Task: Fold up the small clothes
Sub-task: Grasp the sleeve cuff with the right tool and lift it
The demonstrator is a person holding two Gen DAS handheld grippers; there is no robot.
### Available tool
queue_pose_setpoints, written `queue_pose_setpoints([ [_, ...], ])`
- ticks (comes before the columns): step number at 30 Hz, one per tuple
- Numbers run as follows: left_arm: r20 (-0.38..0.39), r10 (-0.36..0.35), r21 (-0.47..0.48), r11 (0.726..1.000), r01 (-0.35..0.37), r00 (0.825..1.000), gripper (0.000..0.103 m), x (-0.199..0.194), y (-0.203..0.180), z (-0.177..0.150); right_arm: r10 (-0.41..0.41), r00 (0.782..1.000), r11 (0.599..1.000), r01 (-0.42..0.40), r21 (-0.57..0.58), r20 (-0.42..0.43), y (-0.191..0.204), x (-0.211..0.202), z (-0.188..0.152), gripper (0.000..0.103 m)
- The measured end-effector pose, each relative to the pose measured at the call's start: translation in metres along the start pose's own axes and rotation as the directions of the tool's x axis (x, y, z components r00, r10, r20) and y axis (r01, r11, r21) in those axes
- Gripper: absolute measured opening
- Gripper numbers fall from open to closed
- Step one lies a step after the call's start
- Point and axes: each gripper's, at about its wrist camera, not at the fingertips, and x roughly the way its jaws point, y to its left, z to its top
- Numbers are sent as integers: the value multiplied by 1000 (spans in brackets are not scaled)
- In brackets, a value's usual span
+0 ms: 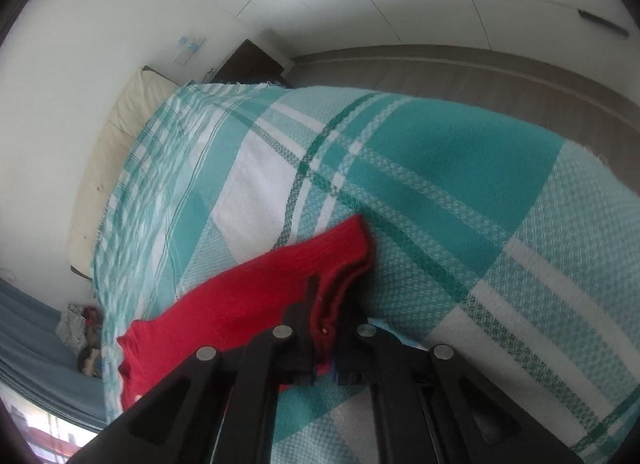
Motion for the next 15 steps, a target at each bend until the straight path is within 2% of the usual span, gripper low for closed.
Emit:
queue_pose_setpoints([
  [2,8,-7,-1,1000,7,1000,101,-2,1,0,-38,998,997,40,-66,45,21,-11,6,2],
  [3,13,-11,-2,1000,11,1000,101,-3,1,2,-30,997,994,37,-100,64,35,-18,8,3],
  [6,23,-22,-5,1000,22,999,101,-7,3,4,73,991,976,-49,-214,108,94,-47,16,3],
  [8,25,-34,-4,999,34,999,101,-10,2,6,164,980,947,-124,-297,112,145,-70,16,3],
  [11,34,-48,-1,999,48,998,101,-14,2,8,293,954,865,-233,-444,70,235,-95,3,3],
  [15,46,-54,5,999,54,997,101,-19,3,10,400,915,713,-348,-609,-55,347,-110,-49,3],
])
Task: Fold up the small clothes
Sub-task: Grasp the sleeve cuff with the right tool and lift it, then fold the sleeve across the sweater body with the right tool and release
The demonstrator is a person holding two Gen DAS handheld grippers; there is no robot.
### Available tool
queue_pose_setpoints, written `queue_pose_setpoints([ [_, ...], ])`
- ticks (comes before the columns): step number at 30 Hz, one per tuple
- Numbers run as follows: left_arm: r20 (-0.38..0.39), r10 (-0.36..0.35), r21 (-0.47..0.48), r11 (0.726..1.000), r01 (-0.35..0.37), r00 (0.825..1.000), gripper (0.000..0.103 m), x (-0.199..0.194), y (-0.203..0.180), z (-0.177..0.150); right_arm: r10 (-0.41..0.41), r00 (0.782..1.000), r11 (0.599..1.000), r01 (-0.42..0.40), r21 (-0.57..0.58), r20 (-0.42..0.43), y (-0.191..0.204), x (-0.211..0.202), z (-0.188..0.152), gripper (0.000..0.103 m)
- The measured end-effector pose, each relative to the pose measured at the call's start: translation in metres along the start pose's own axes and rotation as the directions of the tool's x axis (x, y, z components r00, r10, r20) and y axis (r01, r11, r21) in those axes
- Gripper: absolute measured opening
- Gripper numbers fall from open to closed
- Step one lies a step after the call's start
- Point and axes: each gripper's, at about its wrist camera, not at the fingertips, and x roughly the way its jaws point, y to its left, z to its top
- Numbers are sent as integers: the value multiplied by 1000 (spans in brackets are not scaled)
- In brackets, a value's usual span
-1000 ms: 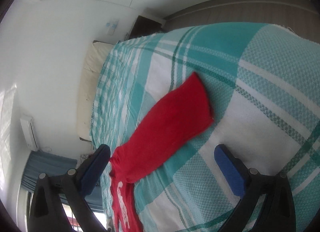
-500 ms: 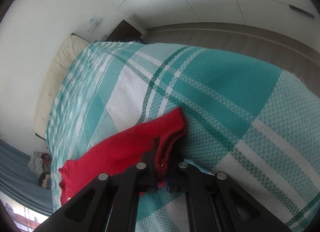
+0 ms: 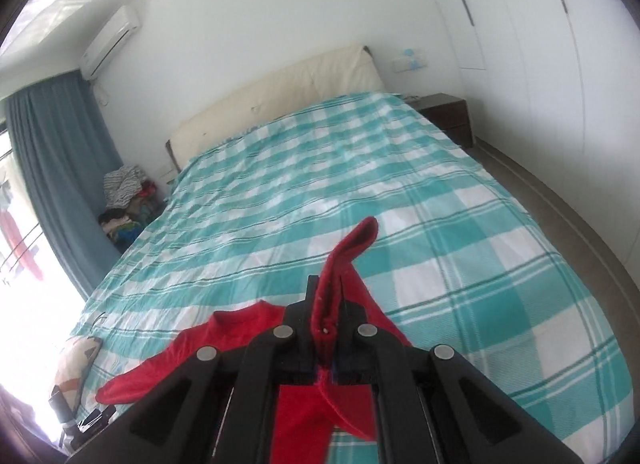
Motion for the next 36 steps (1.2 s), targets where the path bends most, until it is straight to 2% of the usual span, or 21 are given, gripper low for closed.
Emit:
queue_pose_setpoints([
  [3,2,6,-5,1000,-6,1000,101,0,3,1,86,994,991,-93,-101,-72,72,34,-5,3],
  [6,-5,7,-17,1000,-7,1000,101,3,6,2,132,979,972,-158,-172,-153,126,71,-28,3],
  [8,-11,11,-25,1000,-11,1000,101,4,10,2,152,959,963,-198,-184,-237,150,100,-46,4],
  [9,-13,13,-31,999,-13,1000,101,5,11,3,158,945,962,-213,-172,-288,157,116,-58,8],
  [11,-16,18,-47,999,-19,1000,101,7,16,4,189,911,959,-251,-129,-367,163,138,-80,48],
  [12,-18,19,-55,998,-20,1000,101,7,18,4,225,896,955,-281,-96,-383,160,142,-90,78],
  [13,-20,21,-63,998,-22,1000,101,8,20,4,252,888,951,-301,-72,-385,159,144,-97,81],
  [15,-26,25,-76,997,-27,999,101,9,23,4,267,880,948,-312,-55,-394,154,142,-107,81],
  [19,-41,22,-80,996,-25,999,101,13,20,3,239,897,961,-274,-42,-371,121,126,-119,81],
  [23,-56,29,-37,999,-31,998,101,17,11,-2,108,942,983,-148,-105,-317,69,100,-138,82],
  [25,-62,31,-15,999,-32,998,101,17,5,-5,7,953,987,-55,-152,-302,44,89,-152,82],
  [28,-58,16,-4,1000,-16,998,101,16,-1,-7,-17,937,984,-47,-173,-348,27,88,-165,82],
  [31,-37,21,13,1000,-21,999,101,13,-5,-7,20,931,970,-106,-217,-364,50,91,-167,80],
  [32,-33,25,18,1000,-25,999,101,13,-6,-8,35,925,953,-144,-265,-378,67,95,-169,79],
  [36,-38,28,9,1000,-28,999,101,13,-2,-7,88,871,848,-320,-423,-484,145,128,-191,76],
])
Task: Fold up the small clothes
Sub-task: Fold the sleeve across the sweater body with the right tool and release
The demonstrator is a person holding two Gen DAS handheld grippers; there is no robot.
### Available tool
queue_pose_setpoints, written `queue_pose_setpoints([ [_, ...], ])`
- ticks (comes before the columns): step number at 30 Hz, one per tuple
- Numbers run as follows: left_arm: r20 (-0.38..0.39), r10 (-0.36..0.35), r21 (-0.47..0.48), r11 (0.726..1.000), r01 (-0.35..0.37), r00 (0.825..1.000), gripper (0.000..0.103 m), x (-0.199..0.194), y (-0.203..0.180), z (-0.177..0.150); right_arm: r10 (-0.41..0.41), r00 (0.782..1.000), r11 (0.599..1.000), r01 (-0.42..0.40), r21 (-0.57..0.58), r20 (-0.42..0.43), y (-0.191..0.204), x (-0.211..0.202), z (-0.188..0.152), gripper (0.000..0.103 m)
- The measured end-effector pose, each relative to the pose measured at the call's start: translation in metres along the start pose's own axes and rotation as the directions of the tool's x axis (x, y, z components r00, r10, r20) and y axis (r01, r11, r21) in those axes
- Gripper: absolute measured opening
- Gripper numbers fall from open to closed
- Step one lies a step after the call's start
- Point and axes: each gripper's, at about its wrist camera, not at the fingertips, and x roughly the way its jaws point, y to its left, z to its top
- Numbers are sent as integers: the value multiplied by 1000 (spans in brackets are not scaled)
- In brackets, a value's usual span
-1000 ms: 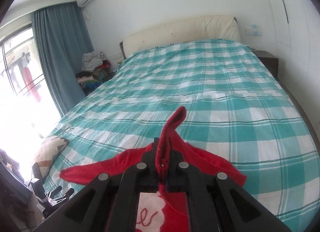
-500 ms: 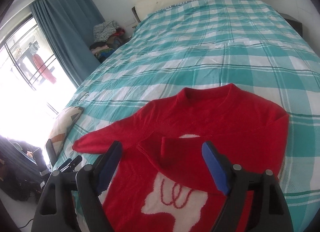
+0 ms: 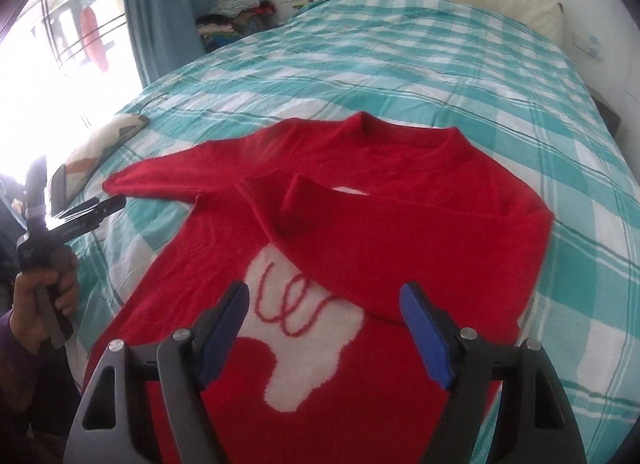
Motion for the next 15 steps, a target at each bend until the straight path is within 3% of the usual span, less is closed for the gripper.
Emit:
queue_pose_setpoints([
  [4,7,-18,-45,999,18,1000,101,-3,10,3,57,998,994,-57,-91,1,41,42,37,76],
  [7,9,-24,-65,998,25,1000,101,-4,15,5,2,999,990,-7,-143,-35,54,80,51,76],
  [8,8,-29,-72,997,30,1000,101,-4,17,5,50,993,988,-65,-139,-110,56,95,50,75],
  [10,5,-40,-87,995,40,999,101,-4,20,6,183,948,962,-228,-152,-261,65,110,39,66],
  [12,2,-53,-99,994,53,999,101,-4,22,8,225,930,920,-301,-250,-291,80,94,23,65],
  [15,-3,-70,-118,991,69,998,101,-4,23,10,311,916,899,-370,-232,-254,70,62,11,66],
])
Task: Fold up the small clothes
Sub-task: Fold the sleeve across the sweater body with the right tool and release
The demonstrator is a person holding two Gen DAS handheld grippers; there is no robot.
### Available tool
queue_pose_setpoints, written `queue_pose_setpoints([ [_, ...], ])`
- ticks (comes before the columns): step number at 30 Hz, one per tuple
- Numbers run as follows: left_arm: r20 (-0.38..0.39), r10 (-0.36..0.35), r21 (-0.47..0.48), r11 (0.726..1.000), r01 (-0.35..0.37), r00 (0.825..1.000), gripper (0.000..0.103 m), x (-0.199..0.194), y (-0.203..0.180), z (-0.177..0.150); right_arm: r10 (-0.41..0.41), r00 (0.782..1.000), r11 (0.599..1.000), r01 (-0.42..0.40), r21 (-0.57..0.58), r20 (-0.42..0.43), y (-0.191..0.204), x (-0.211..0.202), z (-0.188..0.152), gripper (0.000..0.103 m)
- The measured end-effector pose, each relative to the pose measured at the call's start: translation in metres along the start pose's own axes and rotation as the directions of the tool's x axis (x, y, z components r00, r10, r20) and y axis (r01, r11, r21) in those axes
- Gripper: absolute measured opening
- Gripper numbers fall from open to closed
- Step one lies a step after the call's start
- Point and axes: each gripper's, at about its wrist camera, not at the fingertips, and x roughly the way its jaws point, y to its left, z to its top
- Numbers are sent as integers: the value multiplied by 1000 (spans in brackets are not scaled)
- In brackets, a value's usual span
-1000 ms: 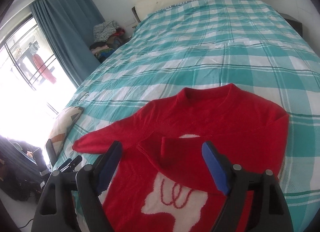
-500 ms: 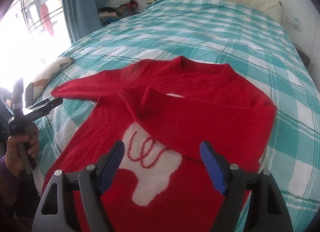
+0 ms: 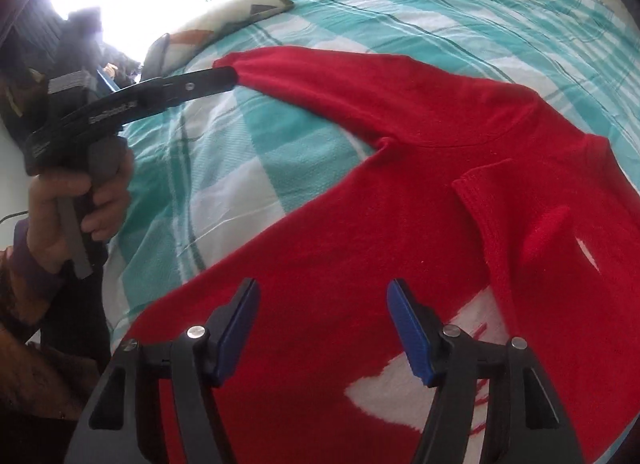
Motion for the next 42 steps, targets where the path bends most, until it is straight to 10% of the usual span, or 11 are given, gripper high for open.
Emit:
queue_pose_setpoints([
  [4,-10,-7,2,1000,7,1000,101,0,-3,-3,-176,982,977,166,133,66,-41,-36,-12,67],
  [8,-12,3,25,1000,-3,1000,101,2,-9,-6,-366,928,860,307,407,74,-113,-63,-7,67],
  [21,-27,13,37,999,-12,1000,101,9,-9,-7,-397,917,918,397,-6,-42,-84,23,86,49],
  [25,-25,-1,23,1000,2,1000,101,8,-9,-5,-257,966,965,257,-42,3,-53,25,85,44],
  [30,-31,-18,10,1000,18,999,101,7,-9,-4,-448,891,884,430,-183,-70,-32,56,70,40],
  [33,-24,-15,9,1000,15,1000,101,7,-8,-3,-538,842,830,522,-196,-42,-30,55,61,8],
  [38,-28,-13,-1,1000,13,1000,101,10,-7,-2,-348,937,917,342,-206,7,-9,36,42,9],
  [42,-27,5,8,1000,-5,1000,101,9,-4,-3,-223,974,972,226,-61,52,-19,12,24,61],
])
